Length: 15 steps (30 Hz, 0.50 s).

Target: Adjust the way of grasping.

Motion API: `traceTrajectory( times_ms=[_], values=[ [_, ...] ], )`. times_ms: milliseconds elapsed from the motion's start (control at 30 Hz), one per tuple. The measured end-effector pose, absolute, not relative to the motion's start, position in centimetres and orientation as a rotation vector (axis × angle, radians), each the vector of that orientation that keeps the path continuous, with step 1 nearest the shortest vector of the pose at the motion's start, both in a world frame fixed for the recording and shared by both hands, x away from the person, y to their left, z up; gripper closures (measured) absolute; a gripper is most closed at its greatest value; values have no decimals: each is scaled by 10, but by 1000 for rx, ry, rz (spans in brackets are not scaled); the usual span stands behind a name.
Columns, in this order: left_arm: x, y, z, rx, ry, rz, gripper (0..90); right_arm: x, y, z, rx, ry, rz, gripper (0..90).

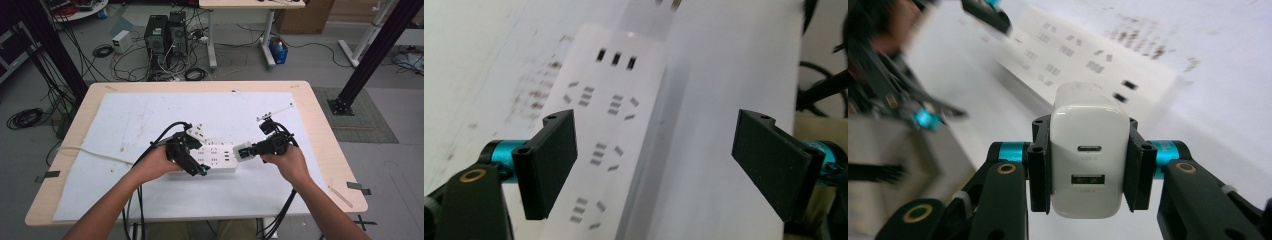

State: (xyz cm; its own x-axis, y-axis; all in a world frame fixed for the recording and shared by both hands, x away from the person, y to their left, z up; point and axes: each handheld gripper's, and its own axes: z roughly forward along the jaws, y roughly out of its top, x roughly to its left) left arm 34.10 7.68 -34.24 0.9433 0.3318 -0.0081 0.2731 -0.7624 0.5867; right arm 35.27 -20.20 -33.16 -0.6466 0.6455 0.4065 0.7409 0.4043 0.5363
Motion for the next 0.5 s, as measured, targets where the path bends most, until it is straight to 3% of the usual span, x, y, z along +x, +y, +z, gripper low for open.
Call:
traceTrajectory(
  times_ms=[400,500],
  values=[
    [346,124,-338,2598,541,144,184,352,-226,-301,-1242,-2786,-923,624],
    [348,136,-335,2619,540,93,184,352,-233,-296,-1254,-2832,-883,623]
  ],
)
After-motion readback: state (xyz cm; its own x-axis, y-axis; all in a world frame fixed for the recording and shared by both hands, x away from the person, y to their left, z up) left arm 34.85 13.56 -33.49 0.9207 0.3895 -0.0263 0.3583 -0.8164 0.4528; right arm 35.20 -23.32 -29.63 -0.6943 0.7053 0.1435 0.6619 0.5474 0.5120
